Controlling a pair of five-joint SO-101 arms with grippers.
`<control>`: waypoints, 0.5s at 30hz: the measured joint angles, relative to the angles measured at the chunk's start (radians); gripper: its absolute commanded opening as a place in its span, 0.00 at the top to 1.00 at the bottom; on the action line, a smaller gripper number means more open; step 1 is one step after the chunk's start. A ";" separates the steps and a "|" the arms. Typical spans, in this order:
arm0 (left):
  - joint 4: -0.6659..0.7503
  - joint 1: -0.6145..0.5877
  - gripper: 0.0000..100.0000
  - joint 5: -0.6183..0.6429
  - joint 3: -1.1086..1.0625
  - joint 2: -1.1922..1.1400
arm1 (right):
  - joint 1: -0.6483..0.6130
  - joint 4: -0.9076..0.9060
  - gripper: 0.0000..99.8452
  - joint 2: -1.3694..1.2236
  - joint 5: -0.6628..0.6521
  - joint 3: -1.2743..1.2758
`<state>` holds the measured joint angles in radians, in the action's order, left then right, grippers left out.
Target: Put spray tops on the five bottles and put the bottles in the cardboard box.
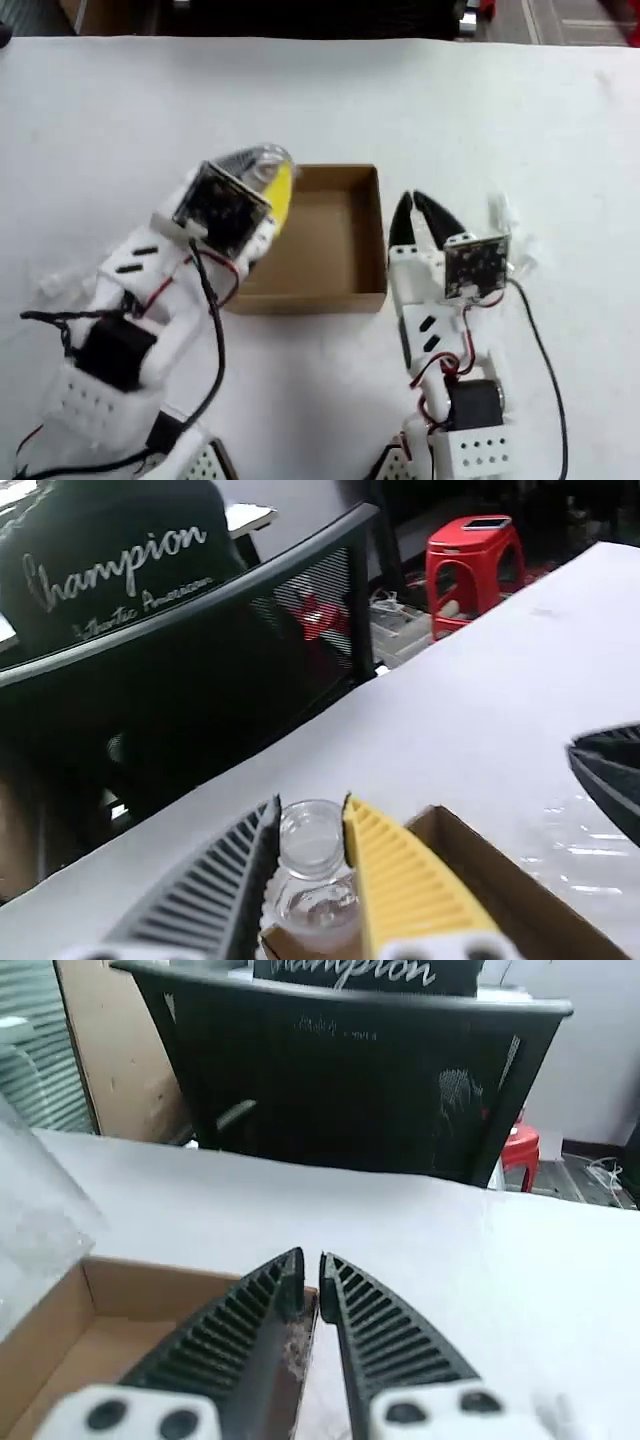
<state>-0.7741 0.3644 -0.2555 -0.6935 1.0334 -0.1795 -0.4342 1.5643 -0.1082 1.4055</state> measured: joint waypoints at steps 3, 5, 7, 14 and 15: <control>0.091 -0.075 0.98 0.015 -0.018 -0.095 | 0.009 0.003 0.98 0.041 0.000 0.106; 0.121 -0.132 0.98 0.071 -0.002 -0.213 | 0.009 0.003 0.98 0.081 0.000 0.163; 0.127 -0.176 0.98 0.135 0.054 -0.356 | 0.008 0.003 0.98 0.129 0.000 0.201; -0.035 -0.176 0.98 0.209 0.342 -0.686 | 0.006 0.029 0.98 0.218 0.000 0.273; -0.052 -0.176 0.98 0.227 0.364 -0.698 | 0.006 0.035 0.98 0.219 0.000 0.276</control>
<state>-0.8263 0.1880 -0.0284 -0.3299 0.3353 -0.1734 -0.3989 1.7837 -0.1082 1.6817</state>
